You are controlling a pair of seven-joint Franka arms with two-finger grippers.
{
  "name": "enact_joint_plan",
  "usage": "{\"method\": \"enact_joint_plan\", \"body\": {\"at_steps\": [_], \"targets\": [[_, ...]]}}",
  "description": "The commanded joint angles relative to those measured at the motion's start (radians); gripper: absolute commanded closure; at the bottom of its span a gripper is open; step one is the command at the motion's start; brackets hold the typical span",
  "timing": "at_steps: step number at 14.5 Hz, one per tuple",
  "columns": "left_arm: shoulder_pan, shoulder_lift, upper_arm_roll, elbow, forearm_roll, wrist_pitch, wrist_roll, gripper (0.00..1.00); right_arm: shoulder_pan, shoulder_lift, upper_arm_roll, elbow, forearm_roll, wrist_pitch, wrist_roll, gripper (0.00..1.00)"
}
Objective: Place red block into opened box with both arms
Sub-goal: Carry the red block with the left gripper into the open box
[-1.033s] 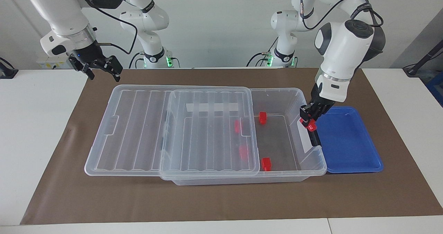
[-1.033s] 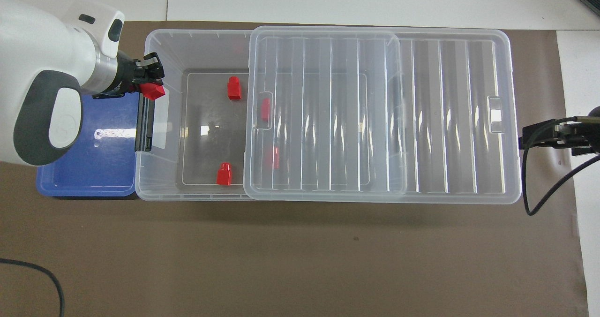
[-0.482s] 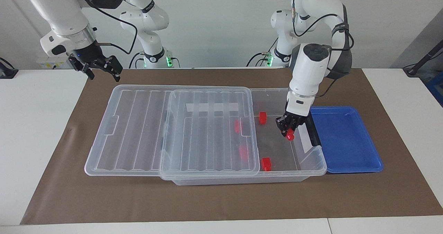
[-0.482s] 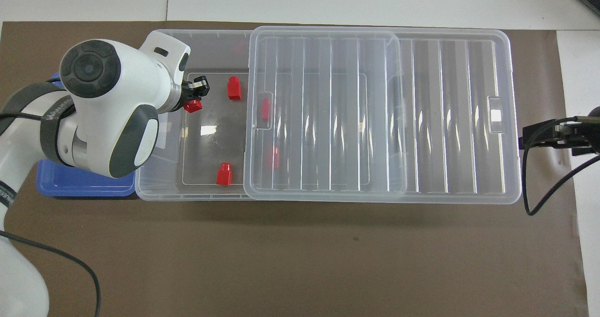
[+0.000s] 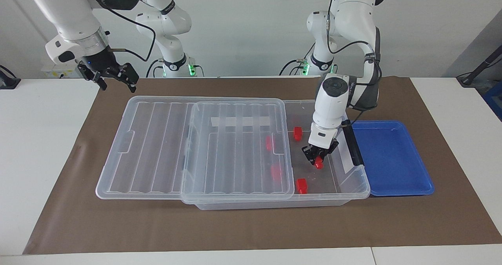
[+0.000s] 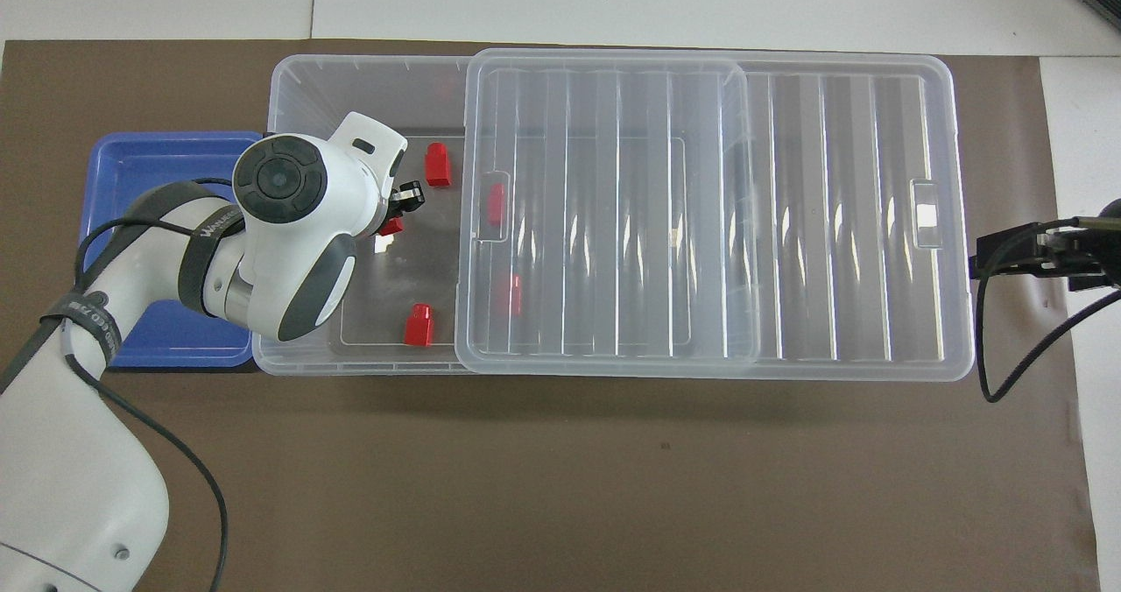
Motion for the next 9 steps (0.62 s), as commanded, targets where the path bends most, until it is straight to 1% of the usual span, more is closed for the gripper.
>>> {"method": "enact_joint_plan", "body": {"at_steps": [1,3,7,8,9], "targets": [[0.0,0.005,0.009,-0.062,0.028,0.085,-0.017,0.86,-0.003,-0.007,-0.005,-0.002,0.019,-0.005,-0.017,0.0],[0.0,0.011,0.011,-0.081,0.028,0.111,-0.02,0.86,-0.003,-0.007,-0.006,-0.002,0.019,-0.005,-0.017,0.0],[-0.002,0.011,0.011,-0.081,0.028,0.107,-0.022,0.82,-0.003,-0.007,-0.005,-0.002,0.019,-0.005,-0.017,0.0],[0.0,0.011,0.009,-0.081,0.028,0.108,-0.024,0.72,-0.003,-0.007,-0.005,-0.002,0.019,-0.005,-0.017,0.0],[0.0,0.011,0.009,-0.081,0.028,0.11,-0.024,0.54,-0.003,-0.007,-0.005,-0.002,0.019,-0.005,-0.017,0.0]]}}
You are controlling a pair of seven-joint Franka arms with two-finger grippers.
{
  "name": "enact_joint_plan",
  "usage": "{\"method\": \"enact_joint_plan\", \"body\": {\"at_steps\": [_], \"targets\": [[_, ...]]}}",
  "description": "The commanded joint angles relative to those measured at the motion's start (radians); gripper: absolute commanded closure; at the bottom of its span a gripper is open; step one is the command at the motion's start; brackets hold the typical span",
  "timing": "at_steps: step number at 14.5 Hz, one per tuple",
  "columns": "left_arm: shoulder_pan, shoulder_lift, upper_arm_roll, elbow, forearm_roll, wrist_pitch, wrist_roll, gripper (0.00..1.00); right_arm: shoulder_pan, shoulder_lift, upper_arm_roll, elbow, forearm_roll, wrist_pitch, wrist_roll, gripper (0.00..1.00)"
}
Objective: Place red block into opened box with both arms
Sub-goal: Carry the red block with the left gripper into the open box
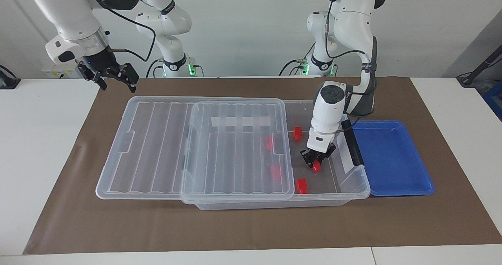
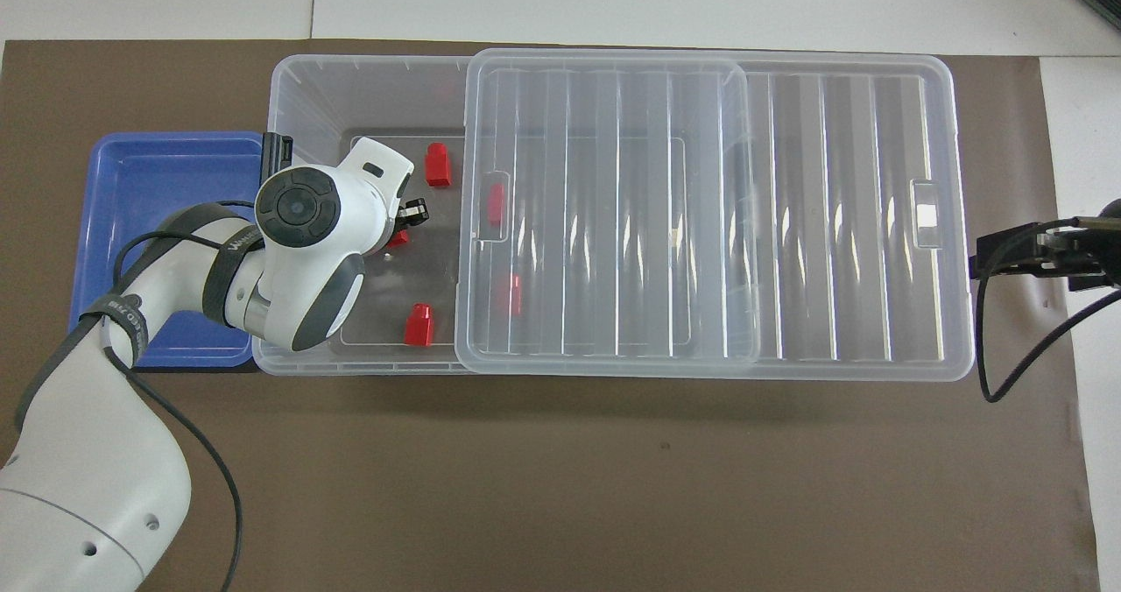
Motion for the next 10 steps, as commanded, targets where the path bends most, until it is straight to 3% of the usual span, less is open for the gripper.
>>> {"method": "enact_joint_plan", "body": {"at_steps": [1,3,7,10], "targets": [[-0.001,-0.005,0.004,-0.024,0.026,0.022,-0.025,0.41,-0.003,-0.007,-0.005,-0.001,0.019,-0.005,-0.017,0.0],[-0.004,-0.007,0.006,-0.024,0.026,0.012,-0.069,0.0,-0.003,-0.007,-0.005,-0.002,0.019,-0.005,-0.017,0.0],[-0.018,-0.028,0.004,-0.007,0.026,-0.082,-0.096,0.0,-0.003,-0.007,-0.005,-0.002,0.019,-0.005,-0.017,0.0],[-0.016,-0.097,0.001,-0.001,0.02,-0.165,-0.108,0.0,-0.003,-0.007,-0.006,-0.002,0.019,-0.005,-0.017,0.0]]}}
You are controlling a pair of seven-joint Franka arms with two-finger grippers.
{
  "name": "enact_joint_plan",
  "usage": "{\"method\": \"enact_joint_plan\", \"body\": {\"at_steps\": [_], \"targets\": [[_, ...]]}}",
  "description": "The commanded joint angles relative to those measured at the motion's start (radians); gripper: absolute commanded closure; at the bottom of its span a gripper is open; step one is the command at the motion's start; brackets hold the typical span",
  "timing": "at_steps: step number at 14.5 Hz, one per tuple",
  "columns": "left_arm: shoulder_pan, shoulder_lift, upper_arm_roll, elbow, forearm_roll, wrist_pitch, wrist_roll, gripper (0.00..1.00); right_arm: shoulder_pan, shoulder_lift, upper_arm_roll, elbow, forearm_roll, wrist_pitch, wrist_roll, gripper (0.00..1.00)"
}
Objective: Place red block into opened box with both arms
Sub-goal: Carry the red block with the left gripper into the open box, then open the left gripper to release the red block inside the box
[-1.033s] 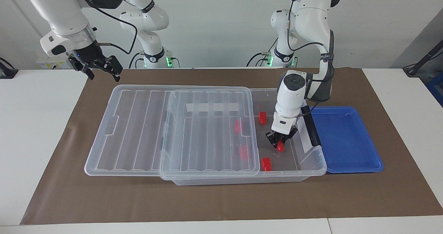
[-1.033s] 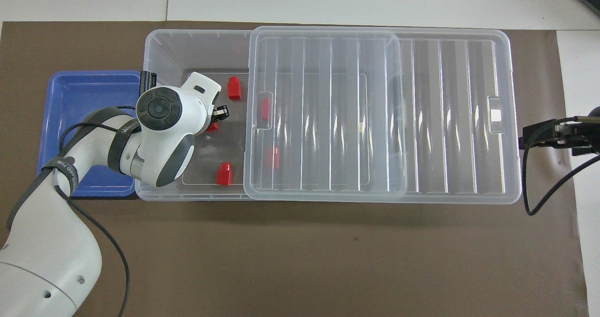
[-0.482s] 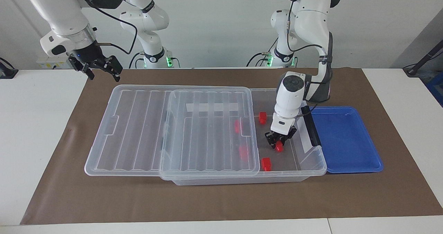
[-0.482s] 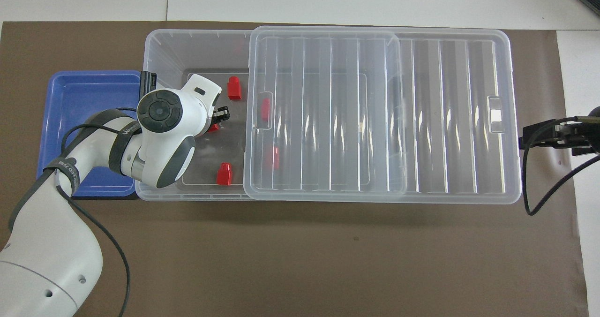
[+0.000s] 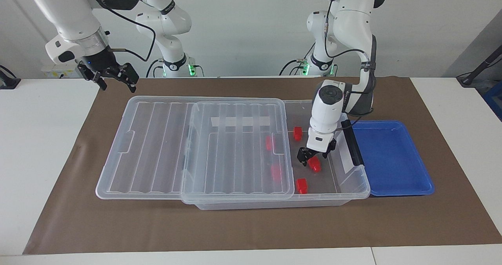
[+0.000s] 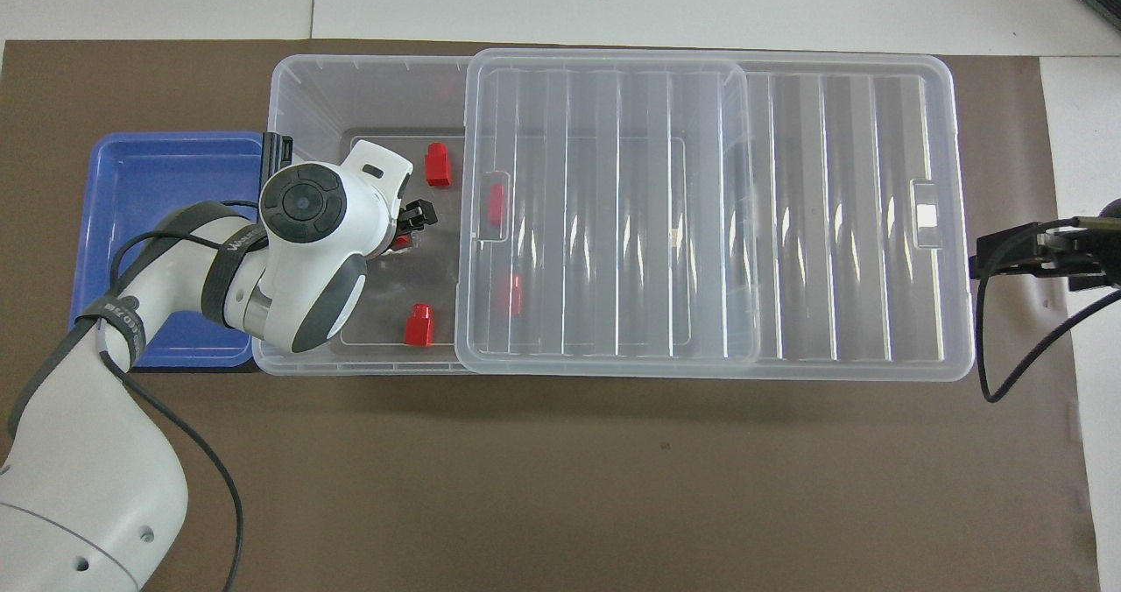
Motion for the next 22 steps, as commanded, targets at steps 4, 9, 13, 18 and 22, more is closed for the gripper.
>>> {"method": "enact_joint_plan", "body": {"at_steps": [4,9,13,18,22], "targets": [[-0.016,-0.131,0.005,0.003,0.002,-0.142,-0.06,0.0,-0.003,-0.007,-0.005,-0.002,0.019,-0.005,-0.017,0.0],[-0.013,-0.168,-0.002,0.06,-0.021,-0.213,-0.123,0.0,-0.003,-0.007,-0.005,-0.002,0.019,-0.005,-0.017,0.0],[-0.001,-0.219,0.007,0.159,-0.049,-0.339,-0.049,0.0,-0.003,-0.007,-0.005,-0.002,0.019,-0.005,-0.017,0.0],[0.118,-0.307,0.011,0.221,-0.06,-0.507,0.289,0.0,-0.003,-0.007,-0.005,-0.002,0.019,-0.005,-0.017,0.0],[0.246,-0.348,0.013,0.219,-0.104,-0.567,0.601,0.0,-0.003,-0.007,-0.005,-0.002,0.019,-0.005,-0.017,0.0]]}}
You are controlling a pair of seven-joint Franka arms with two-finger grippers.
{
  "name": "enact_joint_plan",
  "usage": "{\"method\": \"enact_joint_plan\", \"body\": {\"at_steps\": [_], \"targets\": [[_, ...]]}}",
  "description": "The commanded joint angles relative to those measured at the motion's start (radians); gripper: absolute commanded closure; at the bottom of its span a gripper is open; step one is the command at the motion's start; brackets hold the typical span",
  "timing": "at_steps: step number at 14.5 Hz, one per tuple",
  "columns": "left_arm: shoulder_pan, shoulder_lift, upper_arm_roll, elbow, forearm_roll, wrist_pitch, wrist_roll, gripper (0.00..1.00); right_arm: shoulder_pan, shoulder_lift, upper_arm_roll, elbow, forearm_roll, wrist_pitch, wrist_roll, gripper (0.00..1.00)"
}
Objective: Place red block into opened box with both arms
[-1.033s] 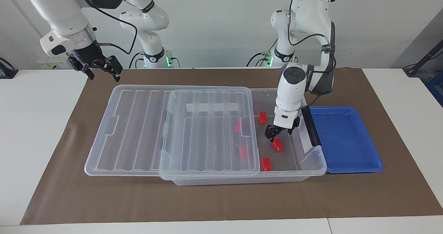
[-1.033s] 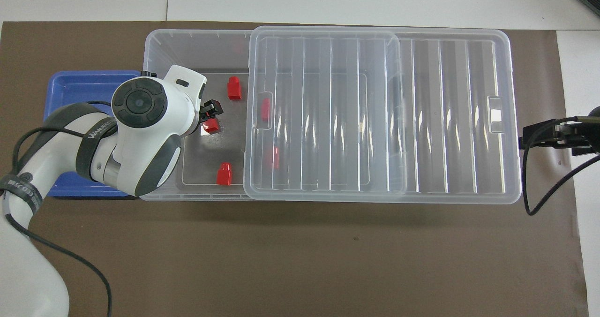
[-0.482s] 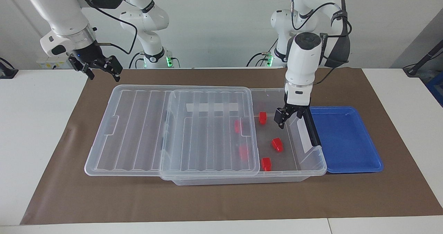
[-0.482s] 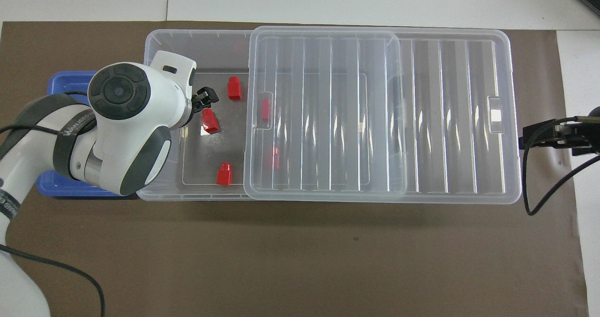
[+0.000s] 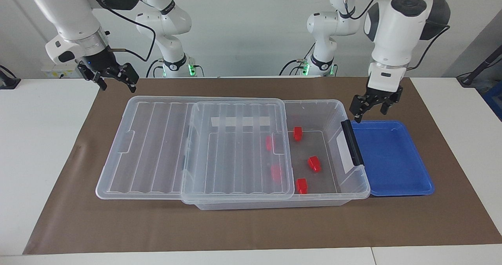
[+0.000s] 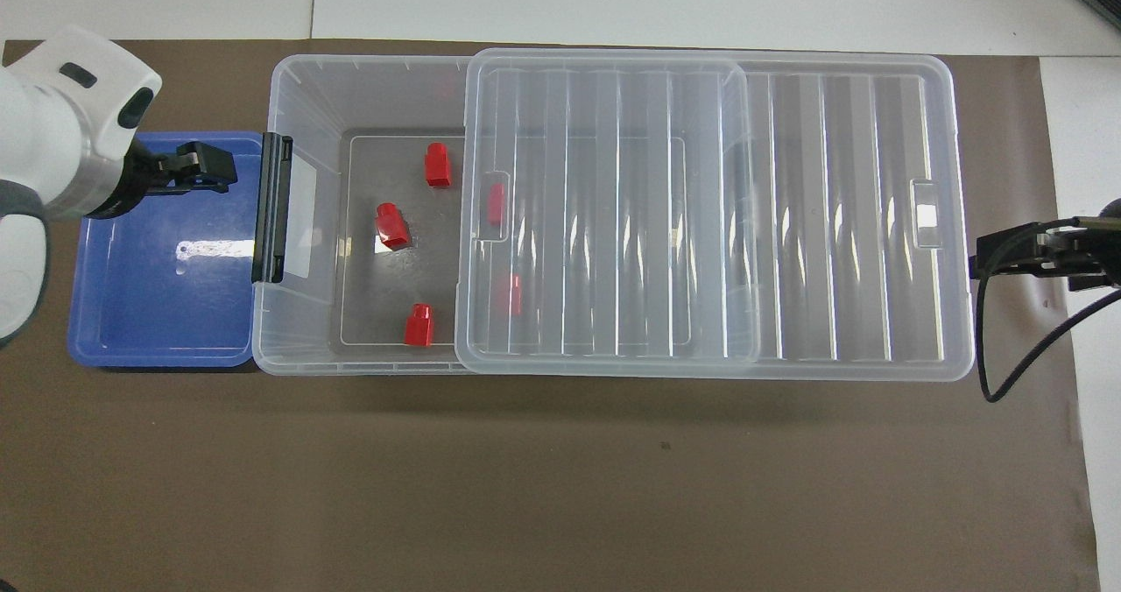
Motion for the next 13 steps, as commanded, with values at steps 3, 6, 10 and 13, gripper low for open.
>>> {"method": "enact_joint_plan", "body": {"at_steps": [3,6,10,13], "targets": [[0.083,-0.032,-0.007,-0.009,-0.032,-0.039,0.168,0.0,-0.003,-0.007,-0.005,-0.002,0.019,-0.005,-0.017,0.0],[0.083,-0.034,-0.007,-0.015,-0.032,-0.041,0.178,0.0,-0.003,-0.007,-0.005,-0.002,0.019,-0.005,-0.017,0.0],[0.082,-0.035,-0.009,-0.015,-0.064,-0.042,0.235,0.0,-0.003,-0.007,-0.005,-0.002,0.019,-0.005,-0.017,0.0],[0.083,-0.034,-0.009,-0.006,-0.066,-0.047,0.232,0.0,-0.003,-0.007,-0.005,-0.001,0.019,-0.005,-0.017,0.0]]}}
